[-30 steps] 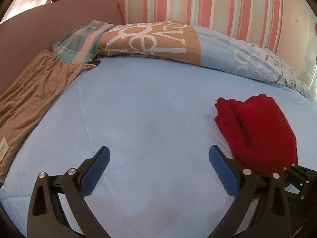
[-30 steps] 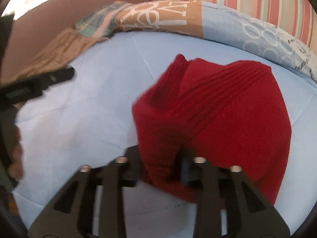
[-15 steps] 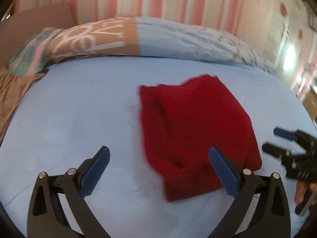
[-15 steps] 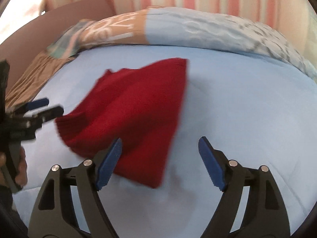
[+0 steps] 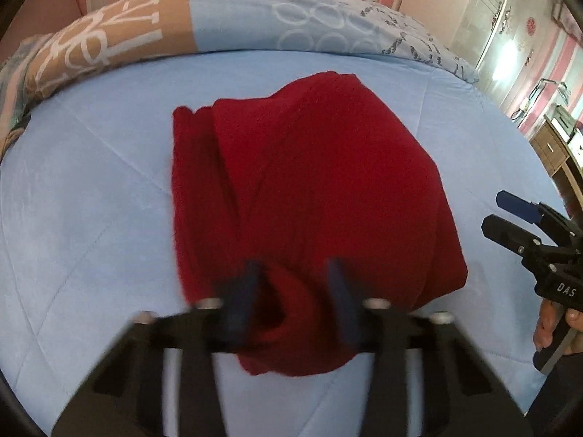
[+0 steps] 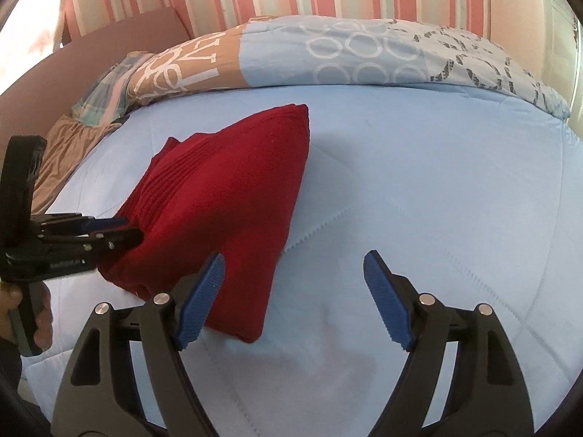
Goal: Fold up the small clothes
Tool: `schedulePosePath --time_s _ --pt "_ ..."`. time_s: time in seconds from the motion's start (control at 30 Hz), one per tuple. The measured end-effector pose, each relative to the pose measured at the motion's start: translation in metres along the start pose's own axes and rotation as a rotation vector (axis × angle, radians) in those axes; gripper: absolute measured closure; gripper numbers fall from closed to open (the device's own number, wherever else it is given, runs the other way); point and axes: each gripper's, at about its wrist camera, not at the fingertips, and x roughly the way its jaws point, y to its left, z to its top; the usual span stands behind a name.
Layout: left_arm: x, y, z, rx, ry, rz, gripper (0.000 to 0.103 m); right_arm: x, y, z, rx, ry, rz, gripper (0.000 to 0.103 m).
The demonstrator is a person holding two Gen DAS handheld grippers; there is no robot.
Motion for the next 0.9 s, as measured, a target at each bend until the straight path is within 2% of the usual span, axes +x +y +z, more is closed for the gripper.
schedulePosePath --time_s 0.03,0.1,0.17,0.27,0.4,0.53,0.6,0.73,0.77,0.8,0.83,0.87,0.9 --pt "0.0 0.005 0.0 -0.017 0.004 -0.007 0.09 0.0 0.0 0.0 -0.001 0.0 -0.001 0.024" --pt "-0.003 0.009 -0.003 -0.027 0.0 -0.007 0.092 0.001 0.0 -0.001 -0.002 0.001 0.0 0.024" --pt "-0.013 0.006 -0.009 0.002 -0.049 0.057 0.093 0.001 0.0 -0.001 0.002 -0.002 0.001 0.024" --pt "-0.022 0.009 -0.026 0.011 -0.097 0.108 0.093 0.001 0.003 0.0 0.004 -0.011 0.009 0.024" --pt "-0.01 0.019 -0.052 -0.04 -0.054 0.095 0.093 0.003 0.009 0.003 -0.008 -0.012 0.018 0.024" --pt "-0.008 0.032 -0.07 -0.131 -0.064 0.091 0.093 0.008 0.014 0.001 -0.023 0.003 0.022 0.024" --pt "-0.005 0.037 -0.069 -0.165 -0.06 0.084 0.093 0.011 0.016 0.0 -0.031 0.012 0.018 0.024" --pt "-0.002 0.031 -0.059 -0.14 -0.052 0.118 0.09 0.011 0.015 0.002 -0.022 0.013 0.024 0.024" --pt "-0.004 0.03 -0.056 -0.139 -0.05 0.115 0.087 0.01 0.014 0.002 -0.02 0.01 0.026 0.024" --pt "-0.007 0.03 -0.054 -0.141 -0.052 0.134 0.068 0.009 0.014 0.002 -0.02 0.01 0.03 0.024" --pt "-0.013 0.03 -0.053 -0.144 -0.061 0.156 0.037 0.008 0.014 0.003 -0.023 0.01 0.039 0.024" --pt "-0.018 0.032 -0.052 -0.146 -0.075 0.165 0.027 0.008 0.014 0.003 -0.028 0.009 0.044 0.024" --pt "-0.026 0.032 -0.05 -0.151 -0.099 0.172 0.02 0.007 0.015 0.004 -0.035 0.009 0.05 0.024"
